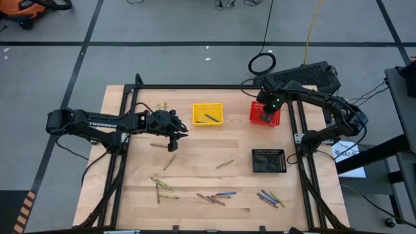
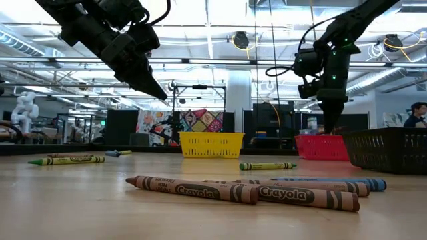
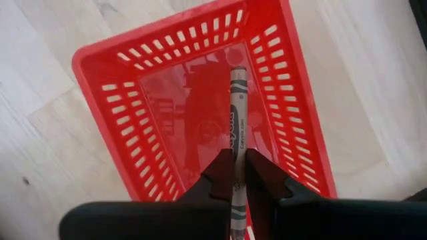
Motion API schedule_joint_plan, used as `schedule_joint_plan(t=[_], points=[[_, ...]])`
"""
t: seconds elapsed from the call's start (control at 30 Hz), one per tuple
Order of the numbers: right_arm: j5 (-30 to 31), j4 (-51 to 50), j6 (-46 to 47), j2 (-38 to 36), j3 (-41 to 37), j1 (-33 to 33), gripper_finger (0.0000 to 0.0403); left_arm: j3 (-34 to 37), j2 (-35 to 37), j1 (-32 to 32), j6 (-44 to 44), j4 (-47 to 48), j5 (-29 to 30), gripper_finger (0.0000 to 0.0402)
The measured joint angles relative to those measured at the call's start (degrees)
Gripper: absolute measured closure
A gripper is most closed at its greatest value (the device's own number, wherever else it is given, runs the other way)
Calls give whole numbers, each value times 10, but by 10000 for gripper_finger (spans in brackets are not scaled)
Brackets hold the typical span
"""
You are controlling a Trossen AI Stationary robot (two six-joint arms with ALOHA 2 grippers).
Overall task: Sort crayons
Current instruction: Put the brown crayon into the red bin, then put the green crayon into the black bin
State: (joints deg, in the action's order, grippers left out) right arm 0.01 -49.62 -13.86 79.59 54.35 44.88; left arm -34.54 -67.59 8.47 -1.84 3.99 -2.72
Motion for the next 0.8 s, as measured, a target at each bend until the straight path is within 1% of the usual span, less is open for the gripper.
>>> schedule_joint_plan(t=[0.27,0.4,0.53,0.63,0.7,0.8], points=[[1,1,27,0,0,0,393,0,0,0,0,0,0,311],[-1,1,44,0,0,0,371,0,0,0,0,0,0,311],[-35,0,71,0,0,0,354,0,0,0,0,0,0,311],[-23,-7,74,0,0,-1,345,0,0,0,0,0,0,311],[-4,-6,74,0,0,-1,337,0,0,0,0,0,0,311],[1,-4,73,-1,0,0,325,0,0,0,0,0,0,311]])
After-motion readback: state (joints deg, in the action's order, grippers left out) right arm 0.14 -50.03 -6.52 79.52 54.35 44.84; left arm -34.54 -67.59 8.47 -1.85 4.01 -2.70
